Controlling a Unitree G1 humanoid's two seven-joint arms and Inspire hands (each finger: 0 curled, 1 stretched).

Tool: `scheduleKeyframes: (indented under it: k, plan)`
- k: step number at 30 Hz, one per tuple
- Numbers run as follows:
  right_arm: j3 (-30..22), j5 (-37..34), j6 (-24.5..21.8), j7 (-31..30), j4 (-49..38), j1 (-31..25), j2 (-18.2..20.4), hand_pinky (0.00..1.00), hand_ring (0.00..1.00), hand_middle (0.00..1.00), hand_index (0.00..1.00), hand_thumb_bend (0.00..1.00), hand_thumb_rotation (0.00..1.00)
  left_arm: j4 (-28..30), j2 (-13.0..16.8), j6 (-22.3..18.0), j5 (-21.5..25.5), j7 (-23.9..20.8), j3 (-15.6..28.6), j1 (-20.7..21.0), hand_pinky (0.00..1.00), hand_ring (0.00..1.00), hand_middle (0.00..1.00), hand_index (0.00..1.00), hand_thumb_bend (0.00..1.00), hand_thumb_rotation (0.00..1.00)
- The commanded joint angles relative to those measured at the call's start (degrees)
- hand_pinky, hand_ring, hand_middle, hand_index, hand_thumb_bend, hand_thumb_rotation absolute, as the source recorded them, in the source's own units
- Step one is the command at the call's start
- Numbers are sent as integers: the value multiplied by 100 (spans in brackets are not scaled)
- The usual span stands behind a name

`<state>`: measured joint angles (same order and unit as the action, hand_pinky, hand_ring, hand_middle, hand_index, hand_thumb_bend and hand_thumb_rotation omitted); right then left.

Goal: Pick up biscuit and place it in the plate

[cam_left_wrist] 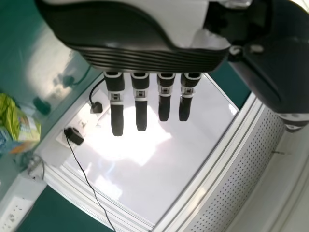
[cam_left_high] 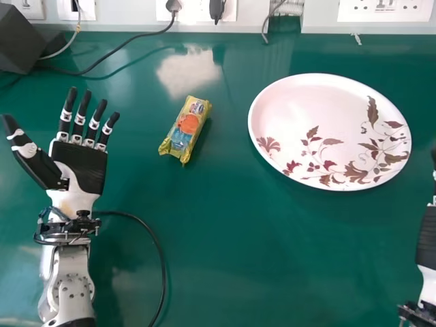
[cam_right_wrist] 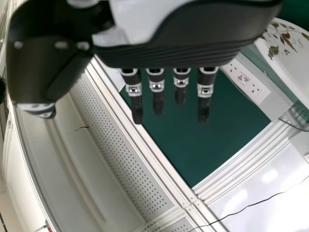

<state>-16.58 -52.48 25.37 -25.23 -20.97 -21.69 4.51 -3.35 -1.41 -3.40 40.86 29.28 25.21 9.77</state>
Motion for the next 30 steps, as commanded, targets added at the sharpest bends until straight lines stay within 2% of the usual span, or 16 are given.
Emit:
scheduleKeyframes:
  k: [1,6,9,15,19,26,30]
  plan:
    - [-34,-14,12,-26,20,4,185,82,93,94,86,85,40,149,59,-132,-167,-109,-104,-143,72,85,95,92,100,59]
    - [-21,-56,-34,-18,-32,-8,169,81,92,94,87,89,40,555,18,-330,-734,-525,-338,-316,74,87,96,92,100,59]
    - [-21,-55,-46,22,-57,-6,168,85,95,96,89,88,40,751,8,-511,-1026,-653,-495,-442,71,86,96,91,100,59]
    - [-28,-35,-41,10,-59,1,151,89,97,97,90,92,29,981,-12,-602,-1230,-977,-630,-527,71,86,96,93,100,60]
    - [-36,-26,-43,20,-50,-4,148,90,97,96,89,89,29,939,54,-823,-1456,-1010,-676,-526,72,86,96,93,100,60]
    - [-52,-42,-49,18,-22,5,153,90,99,96,85,94,23,1081,54,-946,-1632,-1203,-774,-588,71,85,95,92,100,59]
    - [-50,-36,-42,7,-14,7,168,92,100,98,85,94,21,1129,111,-1099,-1914,-1338,-853,-606,71,85,95,93,100,59]
